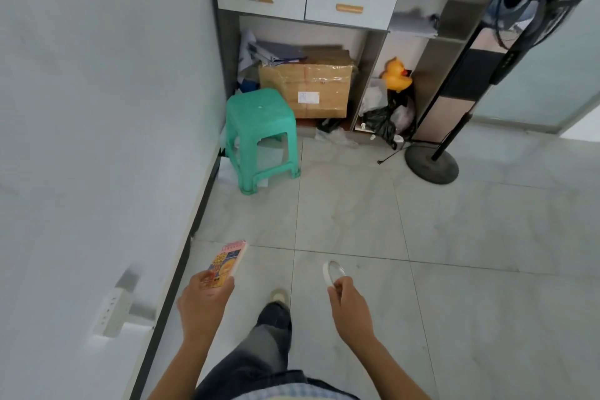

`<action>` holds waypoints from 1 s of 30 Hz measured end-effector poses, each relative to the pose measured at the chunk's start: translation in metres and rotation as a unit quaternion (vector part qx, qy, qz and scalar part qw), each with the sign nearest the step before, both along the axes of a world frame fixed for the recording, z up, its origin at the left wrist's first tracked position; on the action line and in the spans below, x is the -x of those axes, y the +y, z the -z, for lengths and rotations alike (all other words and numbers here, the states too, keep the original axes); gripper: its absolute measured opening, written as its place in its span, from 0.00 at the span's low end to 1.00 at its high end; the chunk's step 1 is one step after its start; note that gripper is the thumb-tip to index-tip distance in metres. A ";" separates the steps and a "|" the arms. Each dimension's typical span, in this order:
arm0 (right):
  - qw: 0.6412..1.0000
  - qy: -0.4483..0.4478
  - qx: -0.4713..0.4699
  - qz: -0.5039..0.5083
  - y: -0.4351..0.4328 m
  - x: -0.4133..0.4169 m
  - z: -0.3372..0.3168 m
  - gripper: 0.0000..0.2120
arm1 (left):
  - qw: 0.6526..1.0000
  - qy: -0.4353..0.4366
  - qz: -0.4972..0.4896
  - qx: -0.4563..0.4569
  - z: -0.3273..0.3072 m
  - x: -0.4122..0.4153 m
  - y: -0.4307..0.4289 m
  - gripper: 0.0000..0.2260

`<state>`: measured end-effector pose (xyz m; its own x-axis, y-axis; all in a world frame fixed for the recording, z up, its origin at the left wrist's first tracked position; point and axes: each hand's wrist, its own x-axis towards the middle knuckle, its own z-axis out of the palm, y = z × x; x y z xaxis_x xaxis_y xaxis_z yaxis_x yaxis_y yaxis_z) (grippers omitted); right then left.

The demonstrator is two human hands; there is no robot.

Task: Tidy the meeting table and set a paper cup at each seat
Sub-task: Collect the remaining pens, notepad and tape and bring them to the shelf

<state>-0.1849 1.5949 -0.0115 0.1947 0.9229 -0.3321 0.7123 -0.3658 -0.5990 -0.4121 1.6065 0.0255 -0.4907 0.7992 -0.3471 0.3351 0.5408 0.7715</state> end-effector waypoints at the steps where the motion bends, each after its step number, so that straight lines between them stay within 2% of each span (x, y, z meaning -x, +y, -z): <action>1: 1.000 -0.007 0.002 0.000 0.023 -0.004 -0.002 0.08 | 1.000 -0.005 -0.004 -0.008 -0.003 -0.001 0.027 0.18; 5: 0.998 -0.029 -0.046 0.041 0.116 -0.024 -0.023 0.15 | 0.998 -0.034 -0.015 -0.050 -0.020 -0.014 0.144 0.22; 8: 0.992 -0.028 -0.080 0.092 0.173 -0.036 -0.031 0.11 | 0.997 -0.043 0.024 -0.067 -0.031 -0.040 0.219 0.24; 11: 0.991 -0.039 -0.056 0.114 0.203 -0.043 -0.025 0.09 | 0.996 -0.041 0.067 -0.052 -0.031 -0.064 0.252 0.21; 14: 0.993 -0.059 -0.040 0.091 0.237 -0.051 -0.021 0.07 | 0.992 -0.060 0.104 -0.041 -0.020 -0.078 0.276 0.20; 17: 0.994 -0.063 -0.042 0.074 0.291 -0.067 -0.017 0.06 | 0.994 -0.071 0.082 -0.022 -0.012 -0.088 0.324 0.25; 22: 0.996 -0.065 -0.051 0.022 0.399 -0.093 -0.016 0.05 | 0.997 -0.067 0.024 -0.043 -0.007 -0.107 0.412 0.22; 26: 0.993 -0.072 -0.091 -0.020 0.498 -0.125 -0.030 0.06 | 0.997 -0.072 -0.036 -0.018 -0.010 -0.134 0.485 0.28; 30: 0.990 -0.080 -0.114 -0.026 0.571 -0.159 -0.039 0.07 | 0.995 -0.079 -0.060 -0.015 -0.010 -0.170 0.548 0.29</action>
<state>-0.0256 2.1656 0.0276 0.1785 0.9805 -0.0824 0.8194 -0.1945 -0.5392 -0.2419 2.1546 0.0350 -0.5242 0.7492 -0.4049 0.1423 0.5458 0.8258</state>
